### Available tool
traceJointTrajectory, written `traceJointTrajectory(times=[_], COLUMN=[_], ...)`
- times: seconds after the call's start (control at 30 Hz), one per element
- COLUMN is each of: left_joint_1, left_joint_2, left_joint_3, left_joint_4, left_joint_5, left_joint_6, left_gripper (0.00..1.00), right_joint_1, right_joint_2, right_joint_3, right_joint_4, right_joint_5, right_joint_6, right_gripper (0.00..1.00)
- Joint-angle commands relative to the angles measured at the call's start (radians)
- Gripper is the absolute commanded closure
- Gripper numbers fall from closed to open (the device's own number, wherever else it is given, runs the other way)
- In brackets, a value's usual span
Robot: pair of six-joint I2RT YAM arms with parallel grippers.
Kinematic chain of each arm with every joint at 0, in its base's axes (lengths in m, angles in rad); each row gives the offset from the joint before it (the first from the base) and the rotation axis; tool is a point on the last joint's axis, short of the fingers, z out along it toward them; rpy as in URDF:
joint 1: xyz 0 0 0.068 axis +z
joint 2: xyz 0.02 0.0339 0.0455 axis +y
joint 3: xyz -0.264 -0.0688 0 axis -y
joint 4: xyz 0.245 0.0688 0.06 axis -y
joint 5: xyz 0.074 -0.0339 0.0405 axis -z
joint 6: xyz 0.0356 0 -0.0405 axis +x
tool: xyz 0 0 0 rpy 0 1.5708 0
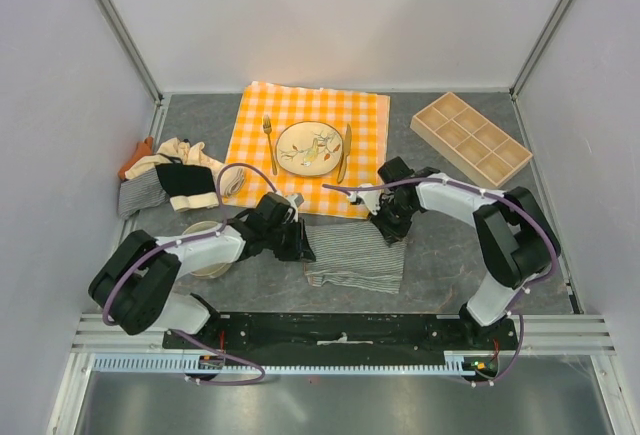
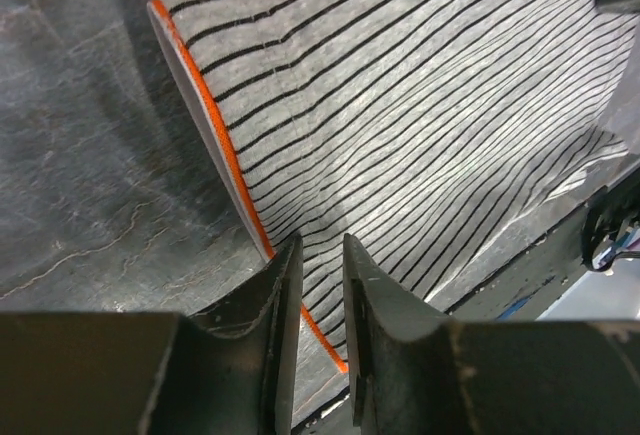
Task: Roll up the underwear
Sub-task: Fold the underwear at the center of the board.
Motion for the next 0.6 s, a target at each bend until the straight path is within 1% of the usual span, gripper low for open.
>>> traceJointTrajectory(times=[0.0,0.07,0.1,0.13,0.17,0.2,0.23,0.27,0.3,0.33,0.37,0.4,0.43,0.47,0.5,0.53,0.57], left_joint_1=[-0.003,-0.003,-0.003,-0.003,-0.004,-0.006,-0.007,-0.011,-0.015,-0.024,-0.027,-0.027,-0.026,-0.029,-0.029,-0.03,-0.032], left_joint_2=[0.011,-0.008,-0.027,-0.088,-0.135,-0.179,-0.277,-0.323,-0.363,-0.412,-0.478,-0.512,-0.537,-0.584,-0.604,-0.623,-0.643], left_joint_3=[-0.024,-0.021,-0.021,-0.024,-0.025,-0.027,-0.024,-0.021,-0.007,-0.001,0.004,0.016,0.022,0.025,0.021,0.013,0.004], left_joint_4=[0.069,0.053,0.043,0.038,0.035,0.02,0.014,0.003,-0.008,-0.013,-0.008,-0.008,-0.011,-0.01,-0.002,0.006,0.044], left_joint_5=[-0.027,-0.034,-0.034,-0.036,-0.043,-0.048,-0.051,-0.05,-0.059,-0.063,-0.051,-0.053,-0.06,-0.063,-0.068,-0.071,-0.042], left_joint_6=[0.046,0.052,0.057,0.057,0.057,0.063,0.071,0.081,0.109,0.118,0.133,0.164,0.184,0.212,0.267,0.288,0.311], left_gripper=[0.69,0.68,0.67,0.66,0.63,0.61,0.59,0.5,0.46,0.44,0.41,0.4,0.39,0.39,0.38,0.37,0.35], right_joint_1=[-0.023,-0.026,-0.025,-0.025,-0.025,-0.022,-0.017,-0.002,0.009,0.018,0.036,0.047,0.063,0.105,0.131,0.156,0.193], right_joint_2=[0.008,-0.03,-0.091,-0.131,-0.171,-0.242,-0.273,-0.303,-0.358,-0.385,-0.415,-0.479,-0.507,-0.534,-0.574,-0.587,-0.591], right_joint_3=[0.018,0.035,0.053,0.062,0.07,0.085,0.088,0.087,0.059,0.033,-0.003,-0.089,-0.132,-0.17,-0.235,-0.26,-0.278], right_joint_4=[0.053,0.009,-0.035,-0.059,-0.08,-0.126,-0.157,-0.181,-0.21,-0.221,-0.224,-0.197,-0.177,-0.15,-0.072,-0.032,0.001], right_joint_5=[0.079,0.033,0.003,-0.074,-0.115,-0.146,-0.177,-0.229,-0.249,-0.28,-0.344,-0.373,-0.392,-0.398,-0.377,-0.355,-0.325], right_joint_6=[0.005,-0.039,-0.058,-0.078,-0.125,-0.153,-0.191,-0.24,-0.326,-0.396,-0.461,-0.557,-0.592,-0.609,-0.61,-0.582,-0.562], right_gripper=[0.91,0.89,0.86,0.84,0.81,0.73,0.7,0.66,0.57,0.52,0.48,0.36,0.31,0.25,0.24,0.24,0.23])
